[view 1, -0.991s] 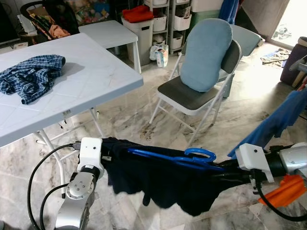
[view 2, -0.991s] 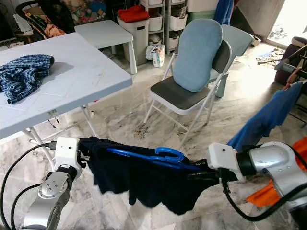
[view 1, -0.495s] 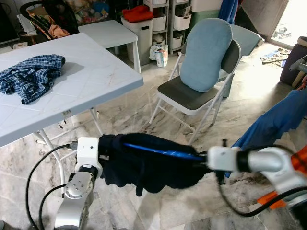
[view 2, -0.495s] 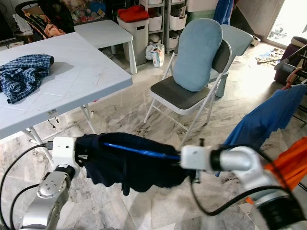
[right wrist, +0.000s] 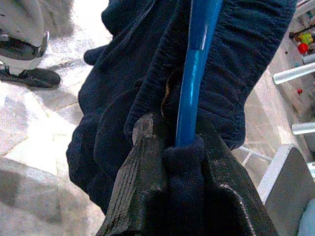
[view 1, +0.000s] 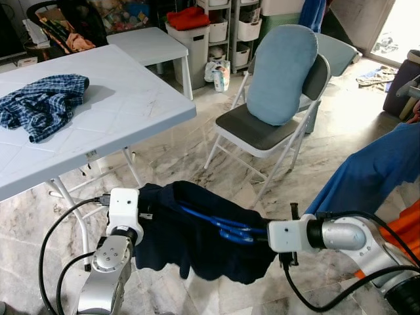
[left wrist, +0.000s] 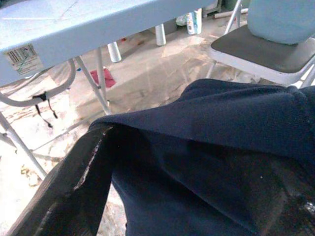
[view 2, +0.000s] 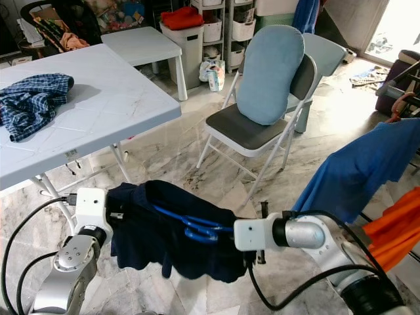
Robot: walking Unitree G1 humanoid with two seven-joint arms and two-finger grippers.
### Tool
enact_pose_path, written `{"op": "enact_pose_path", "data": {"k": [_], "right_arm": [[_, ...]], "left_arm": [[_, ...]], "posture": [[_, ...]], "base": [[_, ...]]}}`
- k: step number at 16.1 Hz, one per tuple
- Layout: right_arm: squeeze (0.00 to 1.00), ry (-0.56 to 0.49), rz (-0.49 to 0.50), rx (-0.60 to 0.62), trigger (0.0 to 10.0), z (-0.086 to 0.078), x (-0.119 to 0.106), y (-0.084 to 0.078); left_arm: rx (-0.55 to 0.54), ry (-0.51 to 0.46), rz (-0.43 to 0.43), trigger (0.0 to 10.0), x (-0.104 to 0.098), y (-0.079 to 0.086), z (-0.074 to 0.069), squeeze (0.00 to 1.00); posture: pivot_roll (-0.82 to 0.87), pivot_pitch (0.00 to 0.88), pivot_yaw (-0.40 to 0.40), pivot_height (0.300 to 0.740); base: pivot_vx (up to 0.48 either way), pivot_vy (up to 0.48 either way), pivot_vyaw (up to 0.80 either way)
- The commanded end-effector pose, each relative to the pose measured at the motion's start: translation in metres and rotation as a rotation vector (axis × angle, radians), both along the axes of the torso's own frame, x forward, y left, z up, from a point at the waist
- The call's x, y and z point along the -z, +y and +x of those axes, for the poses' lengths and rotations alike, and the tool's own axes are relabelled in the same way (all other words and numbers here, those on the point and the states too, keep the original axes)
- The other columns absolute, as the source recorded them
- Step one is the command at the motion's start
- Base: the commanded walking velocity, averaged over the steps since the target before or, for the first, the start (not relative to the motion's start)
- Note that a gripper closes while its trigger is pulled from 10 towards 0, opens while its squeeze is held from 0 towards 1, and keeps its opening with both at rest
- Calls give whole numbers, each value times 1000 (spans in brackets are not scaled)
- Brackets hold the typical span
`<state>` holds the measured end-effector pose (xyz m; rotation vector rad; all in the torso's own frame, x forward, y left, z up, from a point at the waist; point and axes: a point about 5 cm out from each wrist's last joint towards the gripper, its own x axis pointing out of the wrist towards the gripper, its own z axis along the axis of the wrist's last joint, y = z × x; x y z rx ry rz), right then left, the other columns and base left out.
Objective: Hang hanger
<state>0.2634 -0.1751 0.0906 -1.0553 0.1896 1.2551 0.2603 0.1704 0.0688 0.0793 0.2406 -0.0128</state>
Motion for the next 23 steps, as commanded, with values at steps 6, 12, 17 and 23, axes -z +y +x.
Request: {"op": "enact_pose_path", "data": {"k": [6,12,17,23], "right_arm": [[0,244,-13,-85,10000,-25,-23,-48],[0,275,140,-127,10000,-18,-61,-39],[0,335,328,-164,10000,-14,-102,-26],[0,266,362,-114,10000,-4,-101,-15]], "left_arm": [[-145,-48,2,10000,-11,34,7,0],[-121,4,4,10000,1,29,4,0],[-104,50,8,10000,10,31,0,0],[5,28,29,10000,6,13,4,0]], "posture": [[-72,0,20,740],[-73,0,21,740],[-69,0,21,740],[-70,0,20,740]], "base": [[0,0,0],[0,0,0],[0,0,0],[0,0,0]]}}
